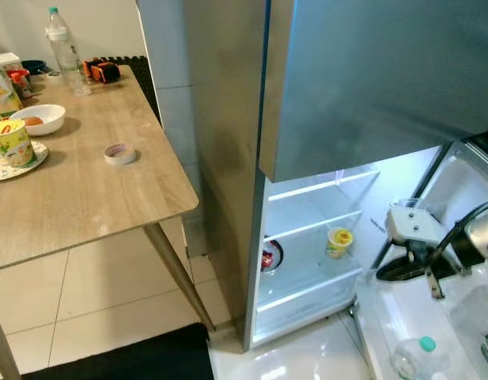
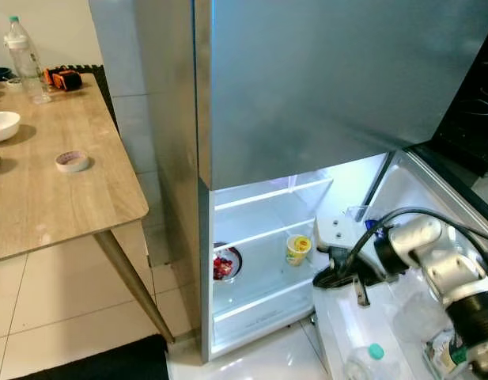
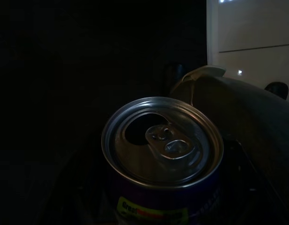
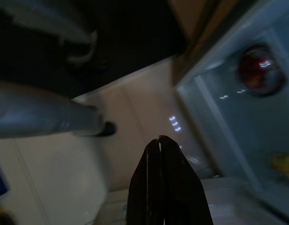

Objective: Restocking fridge

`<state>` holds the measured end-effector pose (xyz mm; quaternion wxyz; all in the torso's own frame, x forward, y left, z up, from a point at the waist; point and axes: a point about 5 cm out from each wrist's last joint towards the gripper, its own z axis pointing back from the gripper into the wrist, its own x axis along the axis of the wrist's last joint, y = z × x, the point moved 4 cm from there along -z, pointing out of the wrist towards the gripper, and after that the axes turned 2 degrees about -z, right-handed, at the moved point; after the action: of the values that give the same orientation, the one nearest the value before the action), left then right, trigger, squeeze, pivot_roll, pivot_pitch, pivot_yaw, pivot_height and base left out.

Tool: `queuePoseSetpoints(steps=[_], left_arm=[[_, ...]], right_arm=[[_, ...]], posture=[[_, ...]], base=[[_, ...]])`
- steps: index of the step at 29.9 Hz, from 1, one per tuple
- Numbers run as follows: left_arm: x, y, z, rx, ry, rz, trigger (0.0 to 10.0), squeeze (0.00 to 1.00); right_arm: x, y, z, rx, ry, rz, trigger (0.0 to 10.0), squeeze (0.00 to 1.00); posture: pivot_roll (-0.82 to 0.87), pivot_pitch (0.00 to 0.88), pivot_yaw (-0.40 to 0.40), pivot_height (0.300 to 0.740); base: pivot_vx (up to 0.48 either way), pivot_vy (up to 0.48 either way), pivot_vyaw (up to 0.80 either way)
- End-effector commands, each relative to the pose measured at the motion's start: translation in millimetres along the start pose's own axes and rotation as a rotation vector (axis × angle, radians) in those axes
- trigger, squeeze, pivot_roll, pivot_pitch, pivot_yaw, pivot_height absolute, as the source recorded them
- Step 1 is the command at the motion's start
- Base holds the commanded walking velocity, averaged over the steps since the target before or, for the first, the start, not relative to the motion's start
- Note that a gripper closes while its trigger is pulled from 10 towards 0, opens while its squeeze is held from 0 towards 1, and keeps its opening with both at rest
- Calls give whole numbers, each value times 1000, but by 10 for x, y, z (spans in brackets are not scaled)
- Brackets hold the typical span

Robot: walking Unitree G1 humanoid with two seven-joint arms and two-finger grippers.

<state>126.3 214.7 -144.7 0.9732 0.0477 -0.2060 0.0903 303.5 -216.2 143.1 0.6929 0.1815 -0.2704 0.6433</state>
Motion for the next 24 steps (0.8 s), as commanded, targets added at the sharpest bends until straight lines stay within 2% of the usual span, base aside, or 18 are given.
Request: queuePoseSetpoints(steps=[1,2,3,4,6,7,9,12,13,16,17,18,19,22,23,24], left_arm=[[-106,-61,9,-12,31,8,10000,0],[-108,-62,9,-12,31,8,10000,0],[-109,-63,9,-13,31,9,10000,0],[-109,-63,9,-13,31,9,10000,0],[-109,-63,9,-12,31,10,10000,0],[-109,-63,9,-12,31,10,10000,0],[-108,-62,9,-12,30,10,10000,0],[-109,-61,10,-12,30,10,10000,0],[-111,-60,10,-12,31,8,10000,0],[-112,-59,10,-12,31,7,10000,0],[-113,-59,10,-12,31,8,10000,0],[-116,-59,11,-12,31,8,10000,0],[-116,-59,11,-12,31,8,10000,0],[-121,-60,12,-12,32,9,10000,0],[-121,-60,12,-12,32,9,10000,0],[-123,-59,12,-11,32,9,10000,0]], right_arm=[[-74,22,-80,2,36,-9,10000,0],[-97,28,-113,0,46,-11,10000,0],[-156,22,-235,-20,57,-29,10000,0],[-156,22,-235,-20,57,-29,10000,0],[-266,19,-515,-70,63,-96,10000,0],[-266,19,-515,-70,63,-96,10000,0],[-346,79,-724,-79,56,-166,10000,0],[-390,130,-810,-70,54,-206,10000,0],[-492,205,-1015,-87,44,-307,10000,0],[-545,225,-1105,-108,50,-352,10000,0],[-624,242,-1218,-152,56,-422,10000,0],[-755,303,-1382,-212,69,-539,10000,0],[-755,303,-1382,-212,69,-539,10000,0],[-930,346,-1483,-323,77,-687,10000,0],[-930,346,-1483,-323,77,-687,10000,0],[-984,346,-1481,-361,81,-730,10000,0]], posture=[[-122,33,-45,740],[-122,33,-45,740],[-120,35,-47,740],[-120,35,-47,740],[-120,35,-47,740],[-120,35,-47,740],[-120,35,-47,740],[-120,35,-47,740],[-117,38,-45,740],[-117,38,-45,740],[-115,39,-47,740],[-109,39,-44,740],[-109,39,-44,740],[-106,40,-45,740],[-106,40,-45,740],[-106,40,-45,740]], base=[[0,0,0],[0,0,0],[0,0,0],[0,0,0],[0,0,0],[0,0,0],[0,0,0],[0,0,0],[0,0,0],[0,0,0],[0,0,0],[0,0,0],[0,0,0],[0,0,0],[0,0,0],[0,0,0]])
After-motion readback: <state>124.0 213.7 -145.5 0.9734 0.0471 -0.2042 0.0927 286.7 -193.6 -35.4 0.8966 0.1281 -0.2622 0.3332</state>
